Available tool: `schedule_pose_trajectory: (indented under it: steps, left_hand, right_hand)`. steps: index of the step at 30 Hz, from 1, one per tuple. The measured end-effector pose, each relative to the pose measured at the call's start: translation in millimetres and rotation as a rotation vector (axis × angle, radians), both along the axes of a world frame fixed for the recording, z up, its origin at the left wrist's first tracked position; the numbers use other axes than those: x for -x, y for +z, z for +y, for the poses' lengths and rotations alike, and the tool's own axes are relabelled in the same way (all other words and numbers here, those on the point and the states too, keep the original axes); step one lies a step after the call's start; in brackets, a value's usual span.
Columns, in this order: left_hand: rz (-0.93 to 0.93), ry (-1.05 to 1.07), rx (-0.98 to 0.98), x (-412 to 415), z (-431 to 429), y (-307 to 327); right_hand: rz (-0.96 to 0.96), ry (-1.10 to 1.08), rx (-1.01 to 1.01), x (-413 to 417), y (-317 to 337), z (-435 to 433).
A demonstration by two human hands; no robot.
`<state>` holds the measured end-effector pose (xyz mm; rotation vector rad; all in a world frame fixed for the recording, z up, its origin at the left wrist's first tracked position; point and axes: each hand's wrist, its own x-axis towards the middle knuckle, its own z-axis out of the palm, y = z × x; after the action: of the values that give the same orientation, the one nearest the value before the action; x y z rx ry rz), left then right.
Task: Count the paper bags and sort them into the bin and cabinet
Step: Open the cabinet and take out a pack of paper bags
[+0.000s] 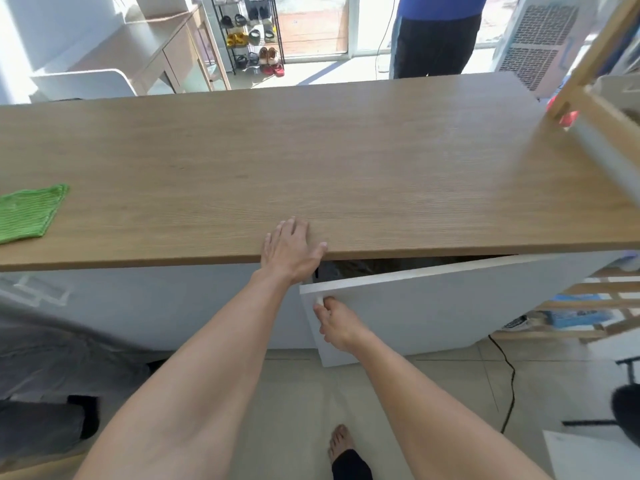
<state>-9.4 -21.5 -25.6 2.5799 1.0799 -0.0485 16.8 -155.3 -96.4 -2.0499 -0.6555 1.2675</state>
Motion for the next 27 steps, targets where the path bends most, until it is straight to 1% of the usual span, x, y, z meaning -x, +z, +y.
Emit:
schedule_pose_trajectory:
  steps: [5,11,16,18,22,24,27]
  left_hand:
    - [-0.009,-0.078,-0.041,5,-43,1]
    - [0.076,-0.305,-0.058,11,-97,-13]
    - [0.153,-0.541,-0.085,15,-137,-12]
    - [0.173,-0.622,-0.082,10,-150,-10]
    - [0.176,-0.815,-0.047,-3,-172,-8]
    - [0.182,-0.925,-0.07,-9,-184,-10]
    - [0.2,-1.032,-0.097,-11,-203,-17]
  right_hand:
    - [-0.004,0.033,-0.014,18,-2,-35]
    - [-0.014,0.061,0.009,46,-3,-88]
    - [0.022,0.071,0.04,59,-3,-126]
    - [0.049,0.05,0.055,63,-5,-142]
    - [0.163,-0.081,0.026,75,-10,-168]
    - [0.215,-0.128,0.021,80,-10,-181]
    - [0.284,-0.187,0.039,85,-6,-202]
